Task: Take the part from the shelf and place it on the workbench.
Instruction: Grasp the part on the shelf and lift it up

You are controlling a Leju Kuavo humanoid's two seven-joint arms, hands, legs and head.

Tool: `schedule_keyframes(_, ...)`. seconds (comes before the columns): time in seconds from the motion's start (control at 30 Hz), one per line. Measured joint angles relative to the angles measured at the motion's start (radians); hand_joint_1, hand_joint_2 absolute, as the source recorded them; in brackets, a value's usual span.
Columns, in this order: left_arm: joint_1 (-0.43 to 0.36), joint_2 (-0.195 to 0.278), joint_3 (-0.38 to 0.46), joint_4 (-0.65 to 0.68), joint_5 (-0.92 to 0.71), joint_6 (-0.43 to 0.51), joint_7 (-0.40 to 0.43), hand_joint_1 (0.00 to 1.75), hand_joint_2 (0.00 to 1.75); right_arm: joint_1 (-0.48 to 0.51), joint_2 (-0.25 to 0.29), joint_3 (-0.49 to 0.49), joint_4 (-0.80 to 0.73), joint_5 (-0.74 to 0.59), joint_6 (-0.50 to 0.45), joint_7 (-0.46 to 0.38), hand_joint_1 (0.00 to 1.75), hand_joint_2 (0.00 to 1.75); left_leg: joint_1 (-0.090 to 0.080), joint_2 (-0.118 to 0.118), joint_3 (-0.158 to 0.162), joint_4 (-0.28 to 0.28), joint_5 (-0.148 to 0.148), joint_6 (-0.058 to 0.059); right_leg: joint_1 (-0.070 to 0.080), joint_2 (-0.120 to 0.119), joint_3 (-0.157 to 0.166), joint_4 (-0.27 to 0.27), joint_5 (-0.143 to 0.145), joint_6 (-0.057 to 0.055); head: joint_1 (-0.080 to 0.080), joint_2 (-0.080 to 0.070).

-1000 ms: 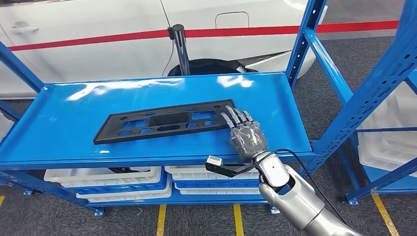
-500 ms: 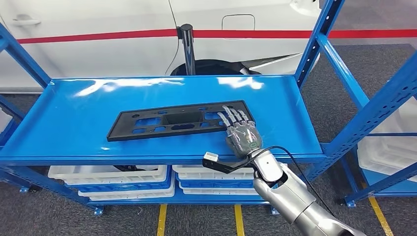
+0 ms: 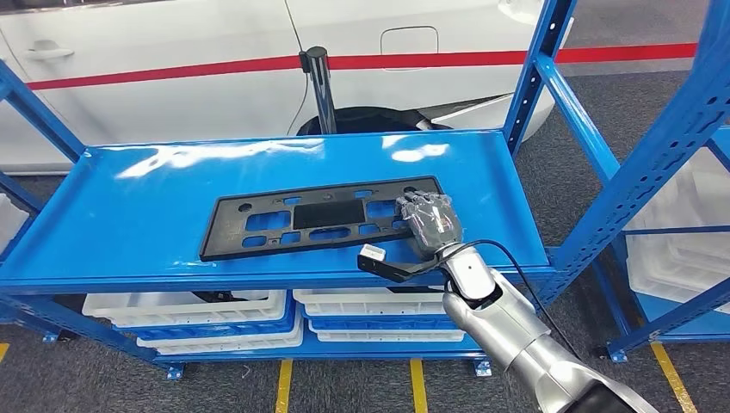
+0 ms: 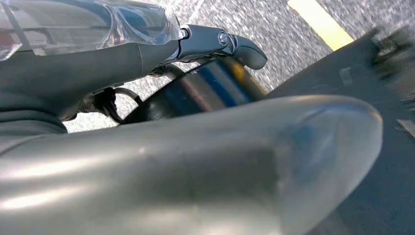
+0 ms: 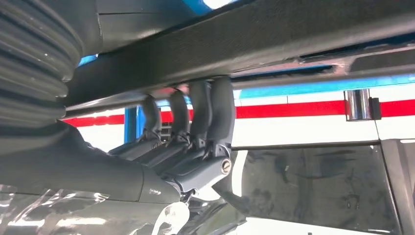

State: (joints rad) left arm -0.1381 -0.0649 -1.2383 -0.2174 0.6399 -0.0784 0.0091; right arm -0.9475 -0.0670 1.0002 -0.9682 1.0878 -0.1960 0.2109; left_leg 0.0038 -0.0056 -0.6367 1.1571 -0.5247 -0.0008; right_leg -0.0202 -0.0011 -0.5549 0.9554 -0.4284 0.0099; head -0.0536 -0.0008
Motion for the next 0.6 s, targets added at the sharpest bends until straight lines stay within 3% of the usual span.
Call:
schedule_keyframes(0.03,0.001,0.000,0.000,0.000,0.000,0.000,0.001,0.00,0.00,-0.001,0.000,0.000,0.004,0.000,0.000,0.002,1.75,1.75,0.002,0.000,-0.028,0.063,-0.023,-0.004,0.000,0.000,-0.001,0.000,0.000,0.000,0.000,0.000)
schedule_keyframes(0.07,0.001,0.000,0.000,0.000,0.000,0.000,0.002,0.00,0.00,-0.001,0.000,0.000,0.008,0.000,-0.001,0.003,1.75,1.75,0.004,0.000,-0.041,0.093,-0.027,-0.005,0.000,0.000,0.000,0.000,0.000,0.000,0.000,0.000)
schedule_keyframes(0.1,0.002,0.000,0.000,0.000,0.000,0.000,0.002,0.00,0.00,-0.002,0.000,0.000,0.011,-0.001,-0.002,0.004,1.75,1.75,0.005,0.000,-0.032,0.079,-0.012,-0.005,0.000,0.001,0.001,0.000,0.000,0.000,0.000,0.000)
schedule_keyframes(0.17,0.002,0.000,0.000,0.000,0.000,0.000,0.002,0.00,0.00,-0.008,0.000,0.000,0.016,-0.005,-0.005,0.006,1.75,1.75,0.005,0.000,0.037,-0.057,0.054,-0.001,-0.001,0.001,0.004,0.000,0.001,0.002,0.000,0.000)
schedule_keyframes(0.23,0.000,0.000,0.000,0.000,0.000,0.000,0.002,0.00,0.00,-0.014,0.000,-0.001,0.020,-0.012,-0.011,0.007,1.75,1.75,0.001,0.000,0.102,-0.189,0.099,0.008,0.003,0.002,0.005,0.000,0.001,0.009,0.000,0.000)
schedule_keyframes(0.33,0.000,-0.001,0.000,0.000,0.000,0.000,0.002,0.00,0.00,-0.017,-0.002,-0.008,0.026,-0.037,-0.025,0.008,1.75,1.75,-0.006,0.001,0.115,-0.226,0.107,0.024,0.004,0.003,0.005,-0.005,0.004,0.026,0.002,0.000)
schedule_keyframes(0.4,0.000,-0.001,0.000,0.000,-0.001,0.000,0.001,0.00,0.00,-0.017,-0.006,-0.019,0.028,-0.070,-0.036,0.008,1.75,1.75,-0.004,0.004,0.117,-0.233,0.115,0.038,0.002,0.003,-0.003,0.015,-0.011,0.036,0.002,0.000)
schedule_keyframes(0.43,-0.001,-0.001,0.000,0.000,0.000,0.000,0.000,0.00,0.00,-0.017,-0.011,-0.025,0.029,-0.095,-0.043,0.007,1.75,1.75,-0.002,0.006,0.118,-0.237,0.119,0.045,0.002,0.003,-0.021,0.055,-0.038,0.039,0.003,0.000)
schedule_keyframes(0.53,0.000,-0.001,0.000,0.000,0.000,0.000,-0.005,0.00,0.00,-0.016,-0.027,-0.046,0.023,-0.186,-0.060,0.002,1.75,1.75,-0.004,0.008,0.115,-0.238,0.122,0.053,0.002,0.003,-0.113,0.261,-0.139,0.043,0.003,0.000)
schedule_keyframes(0.57,0.002,-0.002,0.000,0.000,0.000,0.000,-0.006,0.00,0.00,-0.017,-0.032,-0.053,0.015,-0.216,-0.063,0.002,1.75,1.75,-0.004,0.008,0.115,-0.238,0.122,0.053,0.002,0.003,-0.130,0.299,-0.148,0.044,0.003,0.000)
schedule_keyframes(0.6,0.003,-0.002,0.000,0.000,0.001,0.000,-0.009,0.00,0.00,-0.018,-0.037,-0.061,0.003,-0.245,-0.066,0.004,1.75,1.75,-0.004,0.008,0.115,-0.237,0.122,0.053,0.001,0.003,-0.128,0.299,-0.137,0.044,0.003,0.000)
